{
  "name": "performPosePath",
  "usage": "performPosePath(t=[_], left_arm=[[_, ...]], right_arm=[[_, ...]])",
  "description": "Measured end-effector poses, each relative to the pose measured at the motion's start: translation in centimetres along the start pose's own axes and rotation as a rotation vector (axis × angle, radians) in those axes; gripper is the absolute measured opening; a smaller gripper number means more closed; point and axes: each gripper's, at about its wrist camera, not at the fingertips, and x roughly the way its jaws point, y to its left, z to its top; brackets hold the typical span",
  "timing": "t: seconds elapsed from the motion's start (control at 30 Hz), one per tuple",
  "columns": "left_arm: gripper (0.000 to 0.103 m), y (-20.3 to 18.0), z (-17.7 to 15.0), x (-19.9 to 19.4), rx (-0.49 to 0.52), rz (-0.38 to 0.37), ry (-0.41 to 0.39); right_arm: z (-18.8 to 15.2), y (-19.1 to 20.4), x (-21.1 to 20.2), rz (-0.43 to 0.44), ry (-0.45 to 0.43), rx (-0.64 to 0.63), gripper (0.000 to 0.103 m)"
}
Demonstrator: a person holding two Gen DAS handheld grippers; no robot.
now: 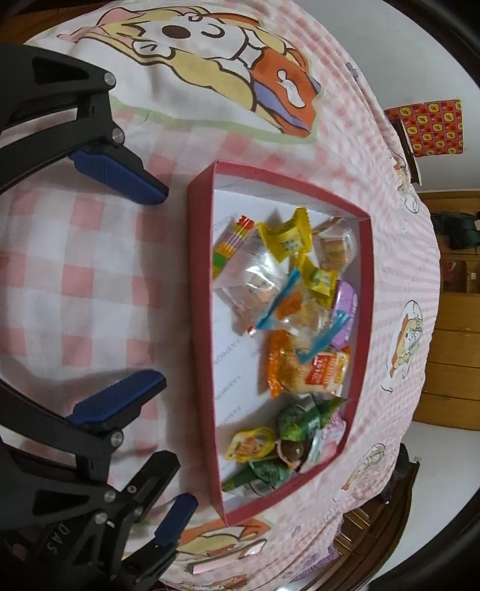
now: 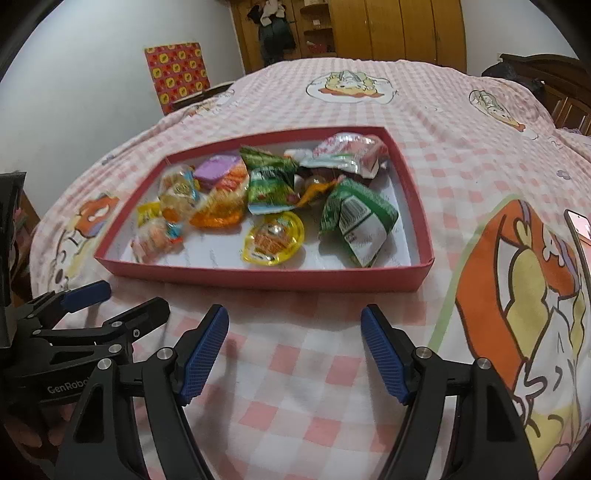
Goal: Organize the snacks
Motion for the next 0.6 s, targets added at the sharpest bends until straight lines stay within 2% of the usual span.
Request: performPosePath(t=[0.6], left_arm=[[0.094,-0.01,-0.58,0.83,0.006,0.027,-0.023]], right_arm=[[-0.96,0.22,0.88,-0.034,-0.001,-0.008,0.076]])
